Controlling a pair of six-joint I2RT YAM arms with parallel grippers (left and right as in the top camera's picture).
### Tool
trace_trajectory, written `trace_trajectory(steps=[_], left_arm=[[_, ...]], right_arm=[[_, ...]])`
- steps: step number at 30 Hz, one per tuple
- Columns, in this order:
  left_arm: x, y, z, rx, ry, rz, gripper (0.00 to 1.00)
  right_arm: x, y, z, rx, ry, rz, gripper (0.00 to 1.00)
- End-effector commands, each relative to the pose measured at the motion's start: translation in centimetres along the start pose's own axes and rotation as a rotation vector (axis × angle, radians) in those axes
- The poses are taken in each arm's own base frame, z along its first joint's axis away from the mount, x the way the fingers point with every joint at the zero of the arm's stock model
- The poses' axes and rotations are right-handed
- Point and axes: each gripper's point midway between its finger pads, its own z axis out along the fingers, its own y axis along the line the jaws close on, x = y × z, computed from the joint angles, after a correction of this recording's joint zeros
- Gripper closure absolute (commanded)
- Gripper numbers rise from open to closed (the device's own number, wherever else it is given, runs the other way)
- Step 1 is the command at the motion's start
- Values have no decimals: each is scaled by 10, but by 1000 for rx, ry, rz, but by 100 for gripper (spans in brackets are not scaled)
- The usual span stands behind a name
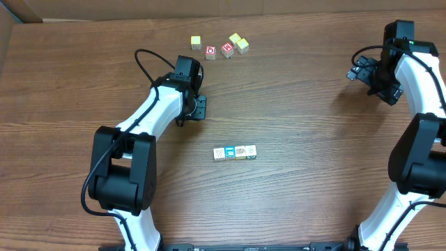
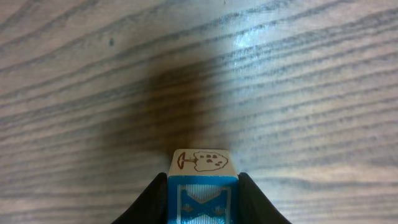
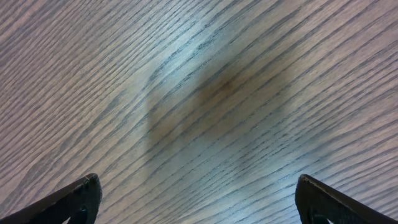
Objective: Flip 5 blocks
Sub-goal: 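Carry the block forward and rotate it to show the blue X, then lower the X block at the left end of the row and release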
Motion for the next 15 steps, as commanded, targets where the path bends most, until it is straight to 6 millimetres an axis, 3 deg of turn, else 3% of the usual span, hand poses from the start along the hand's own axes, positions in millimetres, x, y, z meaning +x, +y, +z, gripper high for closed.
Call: trace_trajectory(steps=[1,6,10,15], left_arm=[[-17,-6,-42,29,-92,-15,75],[-4,-2,-89,35,-104,-78,76],[20,2,-129,37,-87,-161,80],[52,0,-156,26,-37,-247,81]], right_arm=[[-11,3,-21,-20,-56,-3,0],[-11,3,-21,-20,-56,-3,0],[-11,3,-21,-20,-56,-3,0],[-11,3,-21,-20,-56,-3,0]])
